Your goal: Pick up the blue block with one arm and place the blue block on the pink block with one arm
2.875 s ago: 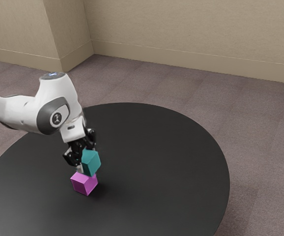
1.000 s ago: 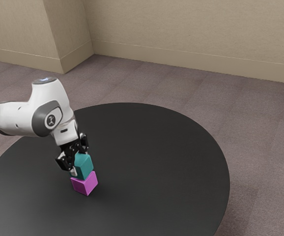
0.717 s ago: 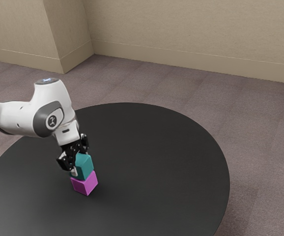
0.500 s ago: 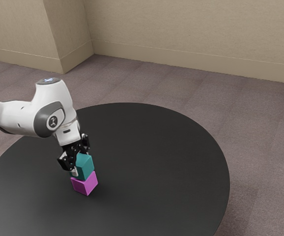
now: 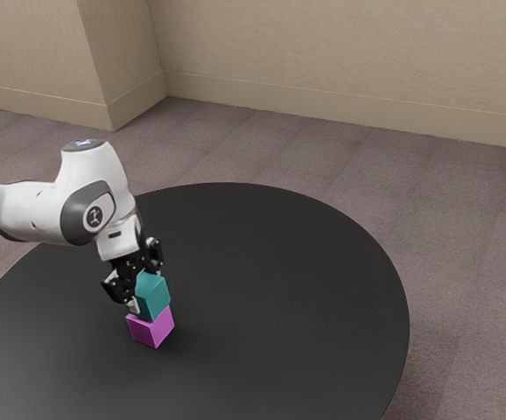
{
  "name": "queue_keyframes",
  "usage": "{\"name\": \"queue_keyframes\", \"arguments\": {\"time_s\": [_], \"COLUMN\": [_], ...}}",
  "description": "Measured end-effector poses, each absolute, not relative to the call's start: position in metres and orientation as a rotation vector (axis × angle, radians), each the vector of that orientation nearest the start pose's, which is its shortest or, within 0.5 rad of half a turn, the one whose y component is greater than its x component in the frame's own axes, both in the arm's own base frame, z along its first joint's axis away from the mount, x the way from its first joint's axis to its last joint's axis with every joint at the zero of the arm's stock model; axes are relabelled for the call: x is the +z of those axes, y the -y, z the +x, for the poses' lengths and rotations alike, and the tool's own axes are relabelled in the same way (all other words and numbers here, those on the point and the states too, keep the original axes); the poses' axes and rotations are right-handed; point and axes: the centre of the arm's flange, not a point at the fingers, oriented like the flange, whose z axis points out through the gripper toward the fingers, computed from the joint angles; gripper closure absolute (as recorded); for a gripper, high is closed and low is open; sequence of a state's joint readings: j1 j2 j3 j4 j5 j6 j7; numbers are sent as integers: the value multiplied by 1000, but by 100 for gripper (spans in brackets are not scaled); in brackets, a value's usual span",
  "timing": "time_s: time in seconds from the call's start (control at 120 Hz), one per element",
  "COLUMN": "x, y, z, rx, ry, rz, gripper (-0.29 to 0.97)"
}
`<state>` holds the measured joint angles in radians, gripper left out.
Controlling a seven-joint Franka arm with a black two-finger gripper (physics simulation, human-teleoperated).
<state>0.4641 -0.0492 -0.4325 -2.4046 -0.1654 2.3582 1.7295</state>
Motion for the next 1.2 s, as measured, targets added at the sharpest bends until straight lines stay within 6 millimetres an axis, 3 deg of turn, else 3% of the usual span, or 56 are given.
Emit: {"name": "queue_keyframes", "arguments": {"time_s": [0.333, 1.2], "x": [329, 329], "y": [-19, -25], "z": [474, 477], "rx": [-125, -168], "ry": [-2313, -2347], "rz": [-2223, -2203], "gripper": [31, 30]}}
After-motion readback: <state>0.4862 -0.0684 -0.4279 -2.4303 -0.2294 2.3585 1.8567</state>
